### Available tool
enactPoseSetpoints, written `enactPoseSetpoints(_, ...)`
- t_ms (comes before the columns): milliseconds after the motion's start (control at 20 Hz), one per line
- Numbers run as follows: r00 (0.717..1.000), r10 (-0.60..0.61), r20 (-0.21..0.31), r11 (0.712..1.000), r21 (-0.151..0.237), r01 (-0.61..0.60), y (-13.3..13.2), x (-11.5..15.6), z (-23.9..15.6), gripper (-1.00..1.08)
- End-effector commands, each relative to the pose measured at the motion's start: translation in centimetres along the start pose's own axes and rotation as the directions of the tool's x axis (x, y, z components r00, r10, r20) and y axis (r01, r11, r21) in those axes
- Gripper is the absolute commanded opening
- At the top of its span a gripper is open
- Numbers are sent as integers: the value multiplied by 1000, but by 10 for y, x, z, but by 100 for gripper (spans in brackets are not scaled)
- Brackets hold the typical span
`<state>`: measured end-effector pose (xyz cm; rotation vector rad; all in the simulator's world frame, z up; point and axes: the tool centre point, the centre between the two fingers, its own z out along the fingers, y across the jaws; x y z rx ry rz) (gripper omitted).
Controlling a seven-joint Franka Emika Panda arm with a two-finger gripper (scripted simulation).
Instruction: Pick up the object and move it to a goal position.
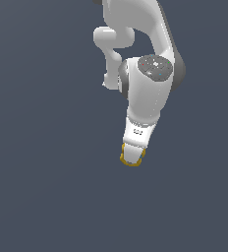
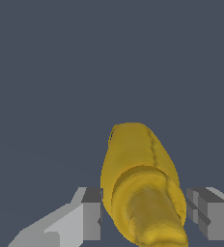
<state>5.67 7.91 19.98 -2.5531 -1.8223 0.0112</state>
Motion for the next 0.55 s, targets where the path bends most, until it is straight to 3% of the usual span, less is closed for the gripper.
enactPoseSetpoints(0,1000,0,-3,1000,-8,0,8,5,-9,-100)
enactPoseSetpoints(500,1000,0,-3,1000,-8,0,17,12,-16,-100)
